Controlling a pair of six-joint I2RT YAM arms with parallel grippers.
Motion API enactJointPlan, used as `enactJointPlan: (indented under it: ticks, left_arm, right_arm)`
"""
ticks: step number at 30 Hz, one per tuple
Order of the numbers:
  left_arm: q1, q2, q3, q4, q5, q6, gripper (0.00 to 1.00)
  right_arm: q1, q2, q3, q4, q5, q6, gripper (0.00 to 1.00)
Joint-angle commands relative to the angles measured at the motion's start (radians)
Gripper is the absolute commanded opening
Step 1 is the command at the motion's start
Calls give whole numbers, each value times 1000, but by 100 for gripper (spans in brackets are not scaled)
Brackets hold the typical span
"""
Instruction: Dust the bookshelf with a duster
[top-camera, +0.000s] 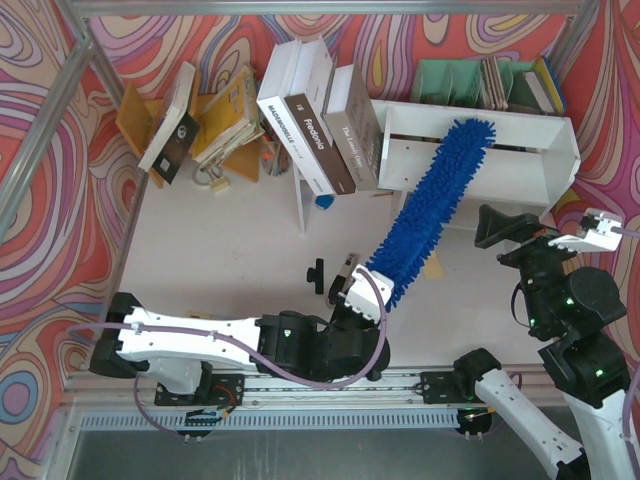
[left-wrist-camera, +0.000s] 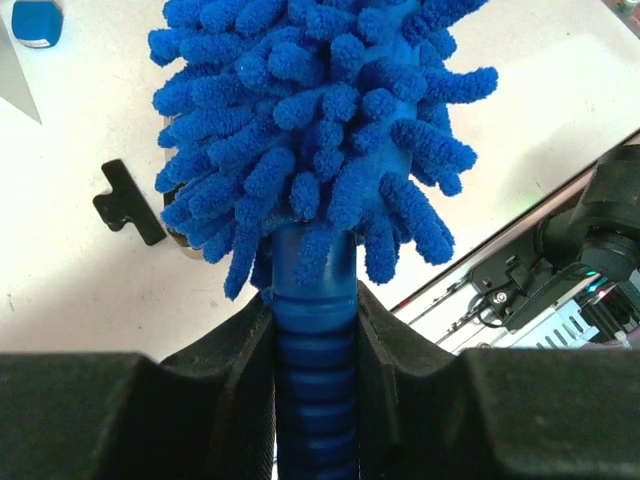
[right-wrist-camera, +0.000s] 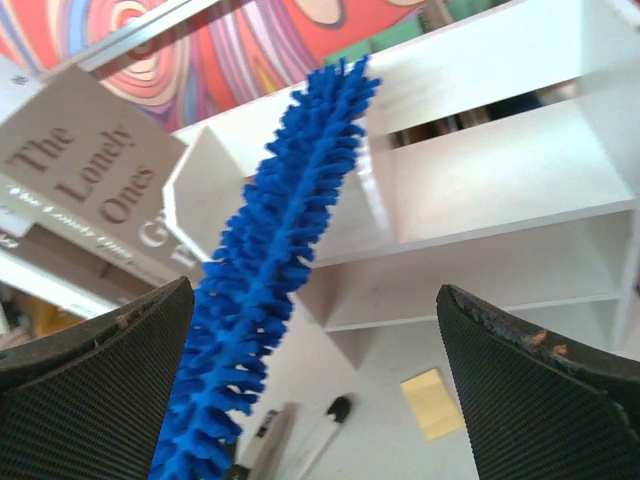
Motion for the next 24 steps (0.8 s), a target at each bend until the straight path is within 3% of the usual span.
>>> enactJointPlan:
  ticks: [1, 10, 24]
  left_arm:
    - [28, -1, 3, 39, 24, -3, 0]
    - [74, 54, 11, -22, 126, -67, 0]
    - [81, 30, 14, -22, 114, -59, 0]
  right_arm:
    - [0, 27, 8, -12, 147, -148, 94]
    - [0, 1, -68, 63, 272, -223, 94]
    - [-1, -129, -250, 36, 340, -92, 94]
